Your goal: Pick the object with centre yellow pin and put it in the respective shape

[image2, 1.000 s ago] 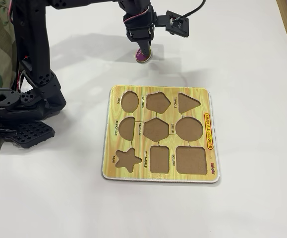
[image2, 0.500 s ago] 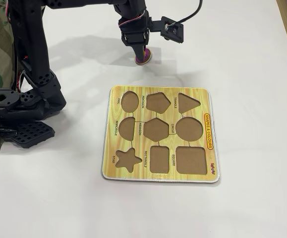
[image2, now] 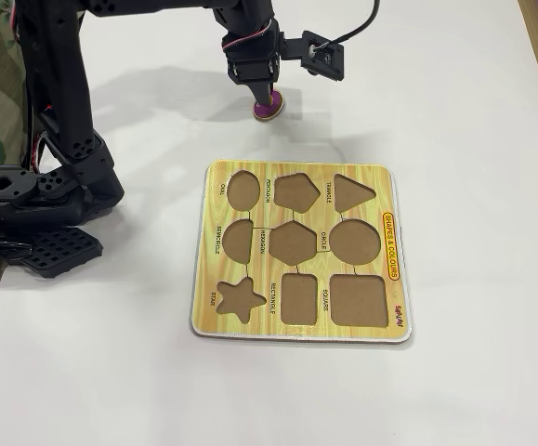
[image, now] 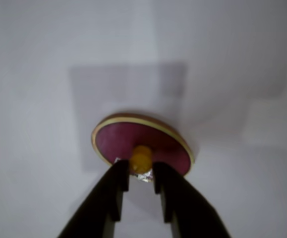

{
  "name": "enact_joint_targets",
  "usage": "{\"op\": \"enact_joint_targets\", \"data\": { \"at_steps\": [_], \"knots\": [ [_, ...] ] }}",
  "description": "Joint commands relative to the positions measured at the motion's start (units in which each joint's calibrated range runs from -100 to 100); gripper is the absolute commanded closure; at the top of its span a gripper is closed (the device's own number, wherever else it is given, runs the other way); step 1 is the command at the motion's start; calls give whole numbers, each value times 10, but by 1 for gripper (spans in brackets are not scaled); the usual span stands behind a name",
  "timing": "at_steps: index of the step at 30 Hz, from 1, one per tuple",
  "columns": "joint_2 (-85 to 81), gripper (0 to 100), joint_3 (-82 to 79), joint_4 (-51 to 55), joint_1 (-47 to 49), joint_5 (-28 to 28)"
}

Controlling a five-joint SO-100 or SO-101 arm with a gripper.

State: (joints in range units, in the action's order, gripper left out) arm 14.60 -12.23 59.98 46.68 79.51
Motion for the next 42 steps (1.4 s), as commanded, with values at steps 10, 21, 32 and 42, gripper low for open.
{"op": "enact_joint_targets", "data": {
  "at_steps": [10,21,32,42],
  "knots": [
    [-32,99,4,-7,-9,-3],
    [-88,98,-1,2,-27,-3],
    [-188,99,-86,2,-89,-3],
    [-287,99,-190,2,-146,-3]
  ]
}}
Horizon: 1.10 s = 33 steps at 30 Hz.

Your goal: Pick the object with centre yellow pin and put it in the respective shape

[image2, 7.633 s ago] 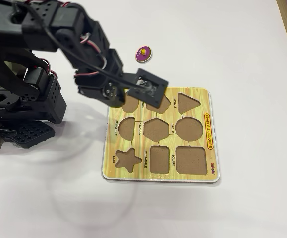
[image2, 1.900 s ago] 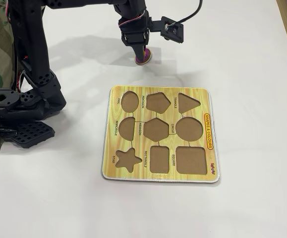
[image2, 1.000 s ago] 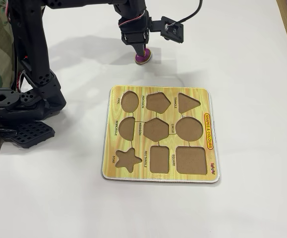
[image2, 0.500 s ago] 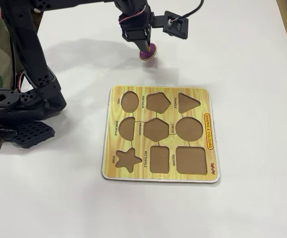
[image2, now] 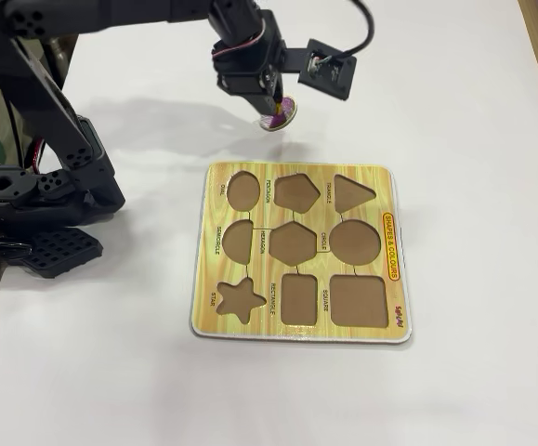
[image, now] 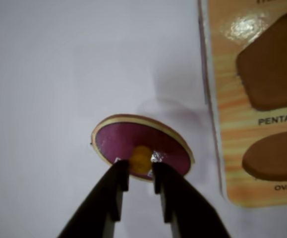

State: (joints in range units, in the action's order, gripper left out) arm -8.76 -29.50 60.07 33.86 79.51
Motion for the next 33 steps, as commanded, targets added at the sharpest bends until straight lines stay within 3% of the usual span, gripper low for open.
{"op": "enact_joint_targets", "data": {
  "at_steps": [1,8,33],
  "knots": [
    [-60,99,-26,1,-21,-3],
    [-127,99,-102,1,-35,-9],
    [-363,98,-333,1,-100,-188]
  ]
}}
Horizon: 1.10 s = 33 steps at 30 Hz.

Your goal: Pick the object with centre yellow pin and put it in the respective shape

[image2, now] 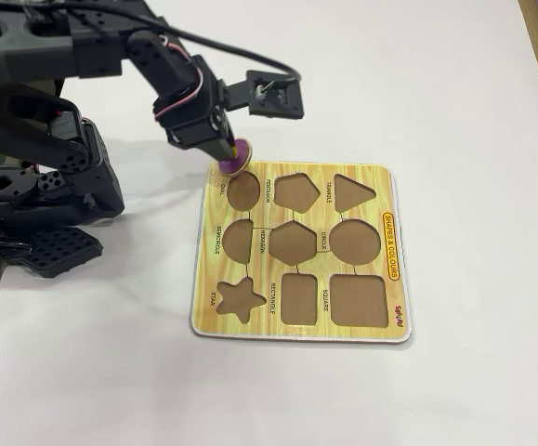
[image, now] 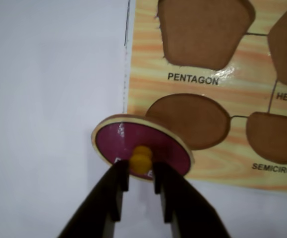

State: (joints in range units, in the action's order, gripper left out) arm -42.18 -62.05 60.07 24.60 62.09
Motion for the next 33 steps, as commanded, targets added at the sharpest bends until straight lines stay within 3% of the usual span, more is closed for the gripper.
{"op": "enact_joint_targets", "data": {
  "at_steps": [1,11,33],
  "knots": [
    [-34,98,-15,1,-16,-17],
    [-60,98,-31,1,-78,-75],
    [49,98,-7,-8,-81,-77]
  ]
}}
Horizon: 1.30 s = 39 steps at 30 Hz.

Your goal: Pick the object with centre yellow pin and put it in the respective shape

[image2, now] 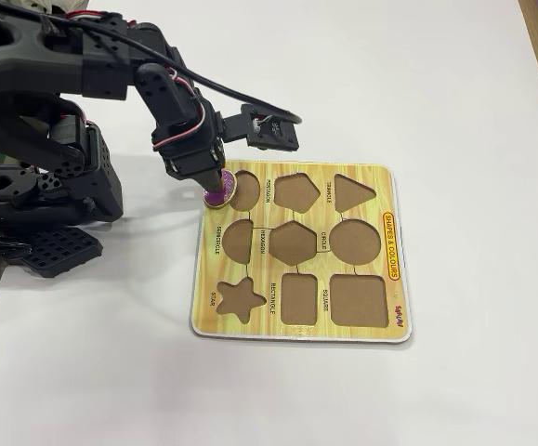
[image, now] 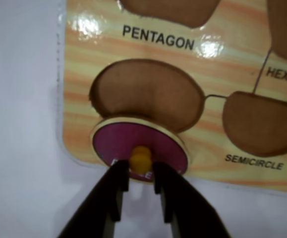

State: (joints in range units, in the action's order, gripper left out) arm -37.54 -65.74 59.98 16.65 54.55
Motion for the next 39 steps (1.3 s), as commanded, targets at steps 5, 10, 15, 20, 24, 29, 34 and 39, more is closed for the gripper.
{"op": "enact_joint_targets", "data": {
  "at_steps": [5,10,15,20,24,29,34,39],
  "knots": [
    [1,98,33,-8,-18,-14],
    [4,98,69,-8,-18,-31],
    [4,99,89,-8,-16,-32],
    [4,99,89,-8,-11,-32],
    [5,99,86,-8,-15,-33],
    [6,99,79,-8,-17,-33],
    [26,99,81,-8,-17,-33],
    [44,99,90,-14,-16,-59]
  ]
}}
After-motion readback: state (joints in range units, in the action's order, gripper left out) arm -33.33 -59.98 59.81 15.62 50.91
